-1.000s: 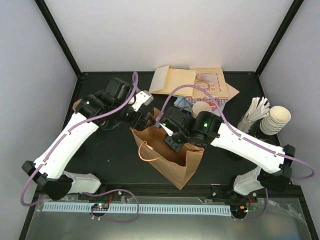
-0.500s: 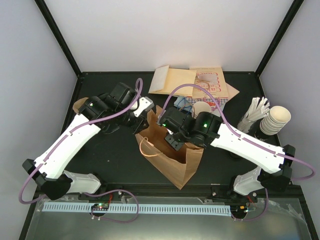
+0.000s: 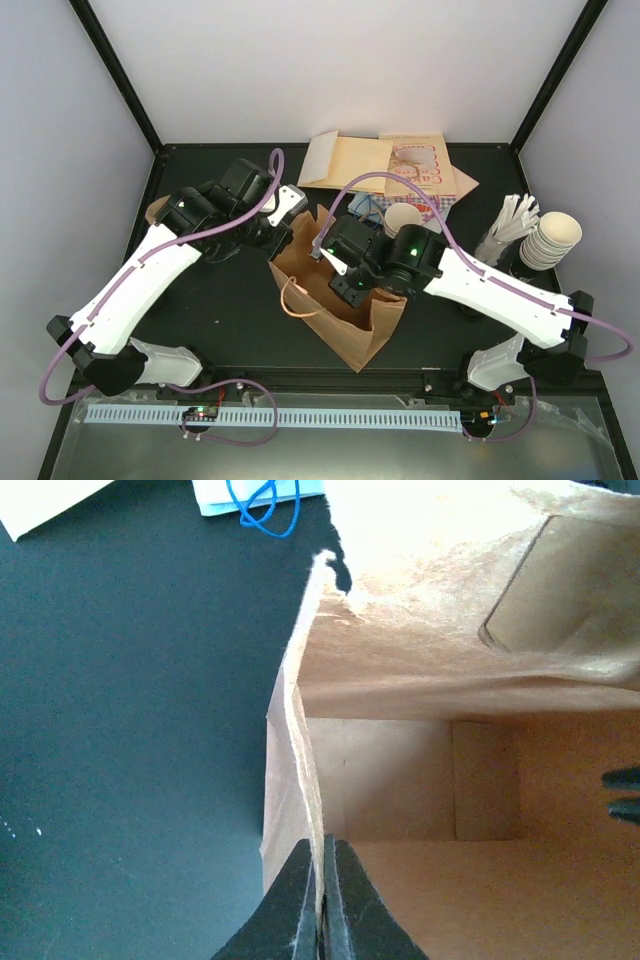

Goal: Pack the takeout coffee

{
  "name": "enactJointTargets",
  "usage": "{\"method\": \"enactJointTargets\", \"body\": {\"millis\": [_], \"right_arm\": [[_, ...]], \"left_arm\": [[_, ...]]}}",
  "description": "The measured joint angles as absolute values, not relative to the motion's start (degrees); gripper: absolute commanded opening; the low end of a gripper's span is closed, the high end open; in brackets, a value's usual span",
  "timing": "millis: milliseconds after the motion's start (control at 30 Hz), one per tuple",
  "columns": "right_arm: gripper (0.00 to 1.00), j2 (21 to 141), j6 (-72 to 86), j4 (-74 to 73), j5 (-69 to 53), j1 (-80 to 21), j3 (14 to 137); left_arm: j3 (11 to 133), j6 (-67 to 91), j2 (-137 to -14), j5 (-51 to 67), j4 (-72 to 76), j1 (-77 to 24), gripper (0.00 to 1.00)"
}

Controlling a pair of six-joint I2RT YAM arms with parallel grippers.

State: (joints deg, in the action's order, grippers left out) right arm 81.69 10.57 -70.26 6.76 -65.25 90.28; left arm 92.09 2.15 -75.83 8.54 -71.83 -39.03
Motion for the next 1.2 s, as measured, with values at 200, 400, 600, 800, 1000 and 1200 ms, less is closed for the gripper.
{"method": "enactJointTargets", "body": {"millis": [200,400,600,800,1000,1200], "right_arm": [[0.11,84.2,10.5,-70.5,4.1,-65.3,90.2],[0.11,88.8,11.8,-71.5,3.7,-65.3,90.3],[0.11,89.6,13.2,-71.7,4.3,-65.6,89.0],[0.10,89.6,14.5,-70.9,6.4,-65.6,82.0],[0.09,90.1,15.0,-69.3,8.7,-65.6,77.4],[0.08,93.4,14.9,-65.6,9.0,-65.6,74.7]], "left_arm": [[92.0,3.8,-75.0,8.6,-69.5,-39.0,0.01],[91.6,6.7,-74.0,9.0,-67.2,-39.0,0.02],[90.9,9.1,-72.0,8.5,-65.7,-39.0,0.01],[90.6,9.9,-71.1,8.1,-65.2,-39.0,0.02],[90.6,10.3,-71.1,8.1,-65.1,-39.0,0.02],[90.6,10.7,-71.1,8.1,-65.1,-39.0,0.02]]}}
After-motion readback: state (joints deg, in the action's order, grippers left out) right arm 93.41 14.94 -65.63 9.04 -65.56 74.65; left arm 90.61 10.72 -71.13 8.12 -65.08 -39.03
